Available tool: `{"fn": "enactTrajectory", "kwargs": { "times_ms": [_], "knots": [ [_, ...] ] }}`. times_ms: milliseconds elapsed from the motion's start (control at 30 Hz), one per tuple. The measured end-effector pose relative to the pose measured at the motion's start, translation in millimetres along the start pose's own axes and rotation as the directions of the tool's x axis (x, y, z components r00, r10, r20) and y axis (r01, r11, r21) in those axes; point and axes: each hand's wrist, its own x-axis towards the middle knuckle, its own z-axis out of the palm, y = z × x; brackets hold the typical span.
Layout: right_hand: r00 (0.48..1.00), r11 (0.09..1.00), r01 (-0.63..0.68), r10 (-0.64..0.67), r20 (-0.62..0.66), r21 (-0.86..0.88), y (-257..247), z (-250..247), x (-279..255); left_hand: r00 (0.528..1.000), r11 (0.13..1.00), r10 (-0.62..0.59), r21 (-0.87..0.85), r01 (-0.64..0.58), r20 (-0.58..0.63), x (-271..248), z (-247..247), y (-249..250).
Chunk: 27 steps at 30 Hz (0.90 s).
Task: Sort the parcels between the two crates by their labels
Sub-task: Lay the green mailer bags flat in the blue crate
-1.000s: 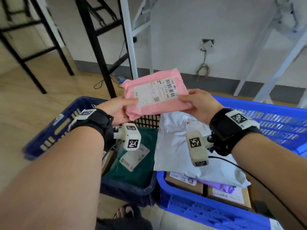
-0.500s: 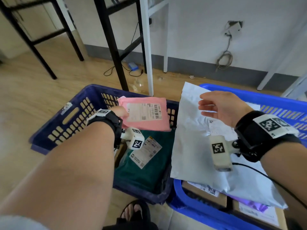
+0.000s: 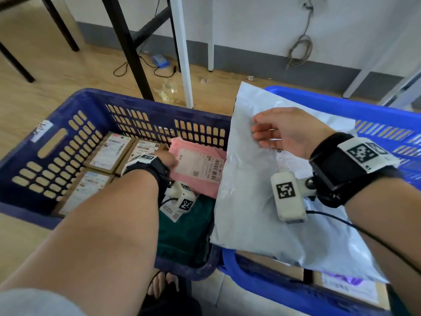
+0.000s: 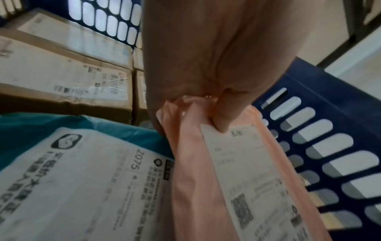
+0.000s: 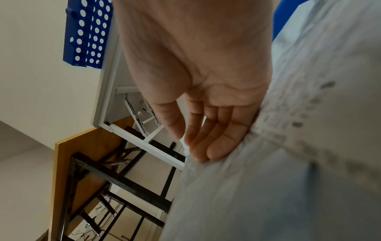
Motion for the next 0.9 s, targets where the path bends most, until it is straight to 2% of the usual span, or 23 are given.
{"fn": "enactTrajectory", "kwargs": {
  "times_ms": [100, 200, 333, 467, 533, 567, 700, 767, 900],
  "knots": [
    [1.000, 1.000, 0.008, -0.008, -0.007, -0.013, 1.2, -0.4, 0.3, 0.994, 0.953, 0.060, 0.300, -0.029, -0.093, 33.2, 1.2, -1.6],
    [1.000, 1.000, 0.013, -0.013, -0.011, -0.025, 2.0, -0.8, -0.1, 0.995, 0.914, 0.040, 0.405, -0.001, -0.089, 63.8, 0.1, -4.8],
    [1.000, 0.999, 0.021, -0.021, 0.001, -0.030, -1.4, -3.1, -4.7, 0.996, 0.866, 0.051, 0.500, -0.009, -0.070, 20.4, -5.4, 16.0],
    [0.999, 0.995, 0.043, -0.043, 0.000, -0.087, -7.1, -16.4, -18.4, 0.974, 0.798, 0.185, 0.599, -0.074, -0.127, -36.8, -25.0, 55.2],
    [0.998, 0.992, 0.053, -0.056, -0.024, -0.117, -9.1, -27.2, -27.6, 0.938, 0.774, 0.321, 0.607, -0.182, -0.129, -65.9, -36.3, 77.6],
    [0.997, 0.989, 0.058, -0.064, -0.038, -0.133, -9.7, -33.3, -32.5, 0.927, 0.777, 0.350, 0.595, -0.204, -0.138, -76.5, -40.0, 87.9],
    [0.987, 0.969, 0.076, -0.107, -0.123, -0.235, -12.0, -64.1, -52.4, 0.874, 0.853, 0.451, 0.373, -0.364, -0.178, -117.7, -36.7, 125.3],
    [0.976, 0.947, 0.078, -0.137, -0.171, -0.313, -13.3, -81.1, -61.2, 0.846, 0.826, 0.514, 0.350, -0.442, -0.143, -141.8, -22.8, 145.7],
    [0.951, 0.896, 0.049, -0.177, -0.253, -0.440, -9.6, -117.7, -80.8, 0.736, 0.684, 0.671, 0.461, -0.565, -0.093, -199.7, 24.2, 188.5]
  ]
}}
